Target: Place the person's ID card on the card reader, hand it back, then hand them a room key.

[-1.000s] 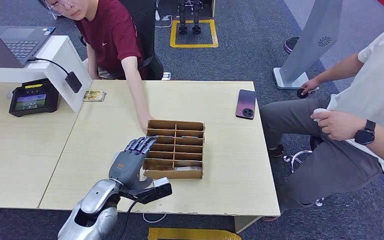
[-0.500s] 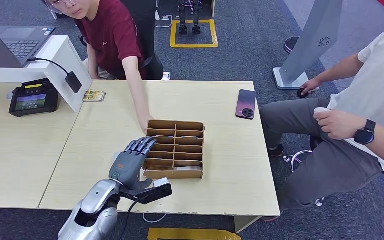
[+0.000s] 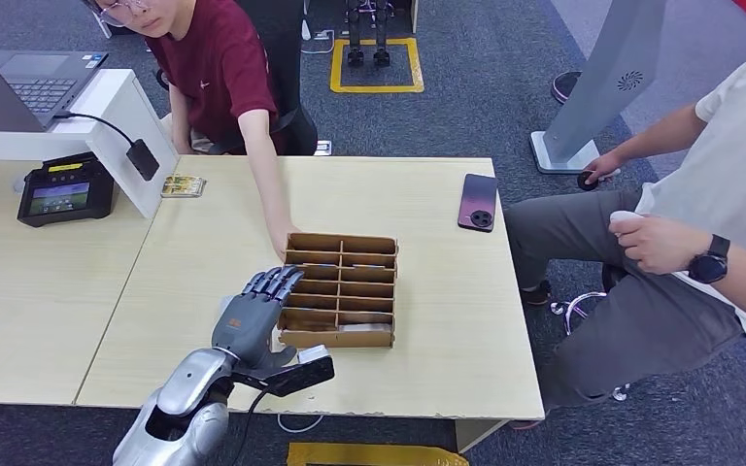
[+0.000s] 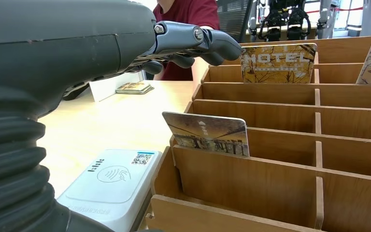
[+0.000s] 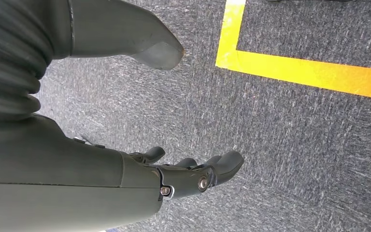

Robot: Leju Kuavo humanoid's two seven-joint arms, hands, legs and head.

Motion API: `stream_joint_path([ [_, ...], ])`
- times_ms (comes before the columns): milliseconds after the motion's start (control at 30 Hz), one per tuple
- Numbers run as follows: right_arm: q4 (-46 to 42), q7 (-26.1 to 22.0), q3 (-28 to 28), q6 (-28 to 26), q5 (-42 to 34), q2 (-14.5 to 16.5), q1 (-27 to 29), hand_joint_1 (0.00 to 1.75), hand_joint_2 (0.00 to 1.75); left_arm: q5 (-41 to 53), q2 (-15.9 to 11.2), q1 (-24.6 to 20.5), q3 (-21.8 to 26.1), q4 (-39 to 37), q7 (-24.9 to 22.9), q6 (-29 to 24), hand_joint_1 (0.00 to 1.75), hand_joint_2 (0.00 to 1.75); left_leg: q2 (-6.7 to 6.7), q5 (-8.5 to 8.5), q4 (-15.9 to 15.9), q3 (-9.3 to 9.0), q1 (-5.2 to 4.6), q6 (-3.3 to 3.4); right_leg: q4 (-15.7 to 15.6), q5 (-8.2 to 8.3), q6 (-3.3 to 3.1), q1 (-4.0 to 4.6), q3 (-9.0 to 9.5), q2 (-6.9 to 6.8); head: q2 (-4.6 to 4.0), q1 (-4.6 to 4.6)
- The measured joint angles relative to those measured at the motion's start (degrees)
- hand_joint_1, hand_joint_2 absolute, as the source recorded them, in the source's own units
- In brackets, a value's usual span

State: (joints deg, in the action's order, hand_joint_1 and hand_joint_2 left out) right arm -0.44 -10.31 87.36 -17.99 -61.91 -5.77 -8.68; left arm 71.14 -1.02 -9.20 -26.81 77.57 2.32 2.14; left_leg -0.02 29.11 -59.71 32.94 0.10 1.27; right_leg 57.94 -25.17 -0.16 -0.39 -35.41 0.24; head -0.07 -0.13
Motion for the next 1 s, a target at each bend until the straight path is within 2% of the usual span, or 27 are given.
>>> stream_joint_path([
  [367,0.0,0.0,0.0,0.0,0.0,0.0,0.0,0.00,1.75,0.0,0.4,0.0,0.2,0.0,0.0,0.0,0.00,1.75,0.00,0.00,0.0,0.00,0.00,0.00,0.0,0.00,0.00,0.00,0.00,0.00,0.00,0.00],
  [500,0.0,0.0,0.0,0.0,0.0,0.0,0.0,0.00,1.75,-0.3,0.4,0.0,0.2,0.0,0.2,0.0,1.75,1.75,0.00,0.00,0.0,0.00,0.00,0.00,0.0,0.00,0.00,0.00,0.00,0.00,0.00,0.00],
  [700,0.0,-0.2,0.0,-0.2,0.3,0.0,-0.1,0.00,1.75,-2.6,0.4,0.4,0.7,0.0,2.0,-0.1,1.75,1.75,0.00,0.00,0.0,0.01,0.00,0.00,0.0,0.00,0.00,0.00,0.00,0.00,0.00,0.00],
  [1000,0.0,-0.2,0.0,-0.2,0.4,0.0,-0.3,0.00,1.75,-2.9,0.4,0.3,1.2,0.0,2.1,-0.4,1.75,1.75,0.00,0.00,0.0,0.00,0.00,0.00,0.0,0.00,0.00,0.00,0.01,0.00,0.00,0.00],
])
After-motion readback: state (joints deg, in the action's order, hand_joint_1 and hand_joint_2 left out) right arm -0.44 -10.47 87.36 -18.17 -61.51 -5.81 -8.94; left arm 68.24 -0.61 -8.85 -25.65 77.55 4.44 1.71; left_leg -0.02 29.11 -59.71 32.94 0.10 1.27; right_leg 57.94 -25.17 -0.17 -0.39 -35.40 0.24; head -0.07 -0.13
